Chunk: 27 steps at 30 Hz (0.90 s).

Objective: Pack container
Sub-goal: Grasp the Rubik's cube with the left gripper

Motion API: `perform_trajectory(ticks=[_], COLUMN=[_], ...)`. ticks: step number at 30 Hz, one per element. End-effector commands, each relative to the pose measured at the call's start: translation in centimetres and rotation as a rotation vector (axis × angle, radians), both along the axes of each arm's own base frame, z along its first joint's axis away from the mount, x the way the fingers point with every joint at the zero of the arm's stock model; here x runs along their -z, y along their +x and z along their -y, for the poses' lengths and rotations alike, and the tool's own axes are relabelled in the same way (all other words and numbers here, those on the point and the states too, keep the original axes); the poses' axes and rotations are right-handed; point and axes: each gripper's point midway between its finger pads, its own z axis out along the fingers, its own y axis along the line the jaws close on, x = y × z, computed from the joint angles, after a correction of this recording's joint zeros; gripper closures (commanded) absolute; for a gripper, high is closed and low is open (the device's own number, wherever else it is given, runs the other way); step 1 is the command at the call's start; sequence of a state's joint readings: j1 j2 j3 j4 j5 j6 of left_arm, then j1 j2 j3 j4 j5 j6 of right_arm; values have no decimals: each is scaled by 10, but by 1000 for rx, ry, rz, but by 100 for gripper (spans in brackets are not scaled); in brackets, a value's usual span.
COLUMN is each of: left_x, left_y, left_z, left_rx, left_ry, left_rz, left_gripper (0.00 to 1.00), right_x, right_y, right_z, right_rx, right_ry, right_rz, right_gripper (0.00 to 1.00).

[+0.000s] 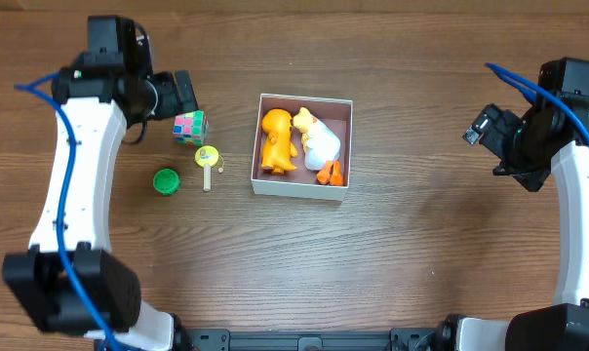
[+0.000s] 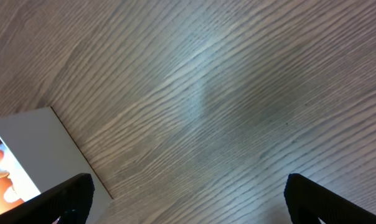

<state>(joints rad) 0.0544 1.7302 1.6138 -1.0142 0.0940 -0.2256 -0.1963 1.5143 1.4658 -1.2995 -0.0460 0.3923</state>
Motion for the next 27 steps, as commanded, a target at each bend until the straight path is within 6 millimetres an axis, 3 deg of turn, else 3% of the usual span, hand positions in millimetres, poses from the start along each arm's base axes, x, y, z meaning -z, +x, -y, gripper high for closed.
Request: perform_trajectory(ticks=[1,6,16,21,27], left_x=[41,81,140,161,163], left_y=[23,40,48,48,46], left_z=[-6,-6,11,16,13], left_rx=[71,80,188,204,175], left_ry=[67,62,109,160,185], left_rz=[-110,-188,-269,-304,-315], left_gripper=[3,4,8,10,15], right_x=[-2,0,0,0,0], right_y=[-3,-8,-7,-8,-7], right_z=[-1,-2,-2,-2,-2], right_rx=[-3,-4,0,0,0], right_ry=[4,8,9,9,9], right_rz=[-3,-22,-20,-21,-20], right_gripper=[0,0,0,1,1])
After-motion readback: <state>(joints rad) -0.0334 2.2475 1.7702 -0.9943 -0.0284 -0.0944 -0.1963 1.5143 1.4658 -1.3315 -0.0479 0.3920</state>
